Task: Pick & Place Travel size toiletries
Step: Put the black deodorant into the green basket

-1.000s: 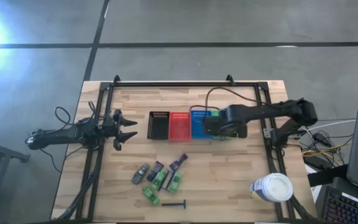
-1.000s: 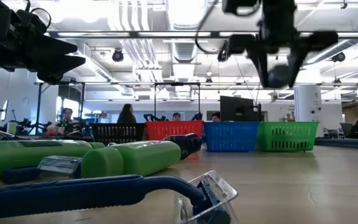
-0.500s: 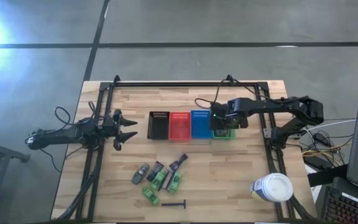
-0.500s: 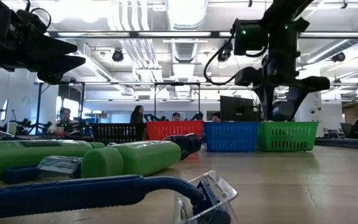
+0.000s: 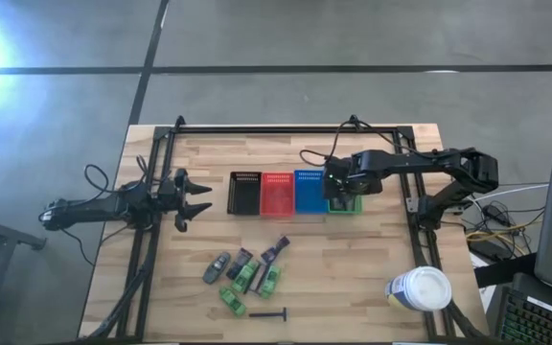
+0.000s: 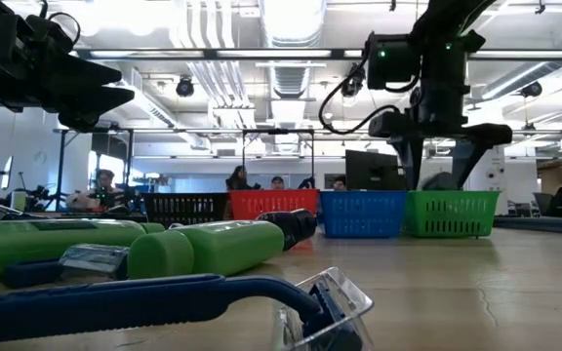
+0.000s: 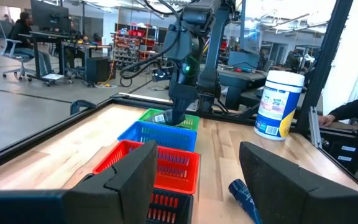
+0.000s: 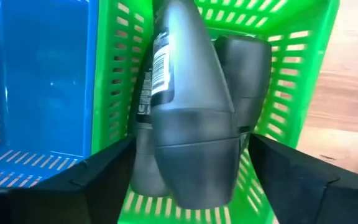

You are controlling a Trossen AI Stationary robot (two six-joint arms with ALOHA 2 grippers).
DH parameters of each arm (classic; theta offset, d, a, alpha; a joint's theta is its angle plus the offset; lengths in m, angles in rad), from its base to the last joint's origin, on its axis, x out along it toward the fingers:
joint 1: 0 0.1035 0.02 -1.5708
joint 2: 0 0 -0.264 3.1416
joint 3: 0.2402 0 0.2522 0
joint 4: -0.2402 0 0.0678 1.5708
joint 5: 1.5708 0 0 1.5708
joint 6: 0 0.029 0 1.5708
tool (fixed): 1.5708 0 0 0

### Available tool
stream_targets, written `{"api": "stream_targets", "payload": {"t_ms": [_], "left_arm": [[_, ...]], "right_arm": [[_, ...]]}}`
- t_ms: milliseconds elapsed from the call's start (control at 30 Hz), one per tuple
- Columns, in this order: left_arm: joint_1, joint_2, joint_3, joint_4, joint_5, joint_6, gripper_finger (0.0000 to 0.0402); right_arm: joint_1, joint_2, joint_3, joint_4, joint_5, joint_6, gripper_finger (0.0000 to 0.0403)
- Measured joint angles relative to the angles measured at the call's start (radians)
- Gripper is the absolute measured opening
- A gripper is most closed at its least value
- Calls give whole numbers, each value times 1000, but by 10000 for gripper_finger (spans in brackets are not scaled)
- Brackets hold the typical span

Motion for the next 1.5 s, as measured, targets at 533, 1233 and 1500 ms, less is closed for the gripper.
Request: {"api": "stream_targets", "payload": {"t_ms": [533, 1233, 1500], "left_arm": [[0, 0, 0, 0, 0, 0, 234], [0, 0, 0, 1, 1, 0, 234], [0, 3, 0, 42, -69, -165, 234]], "right_arm": [[281, 78, 203, -14, 28, 244, 352], [439, 620, 835, -187, -130, 249, 329], [438, 611, 884, -185, -81, 190, 336]]}}
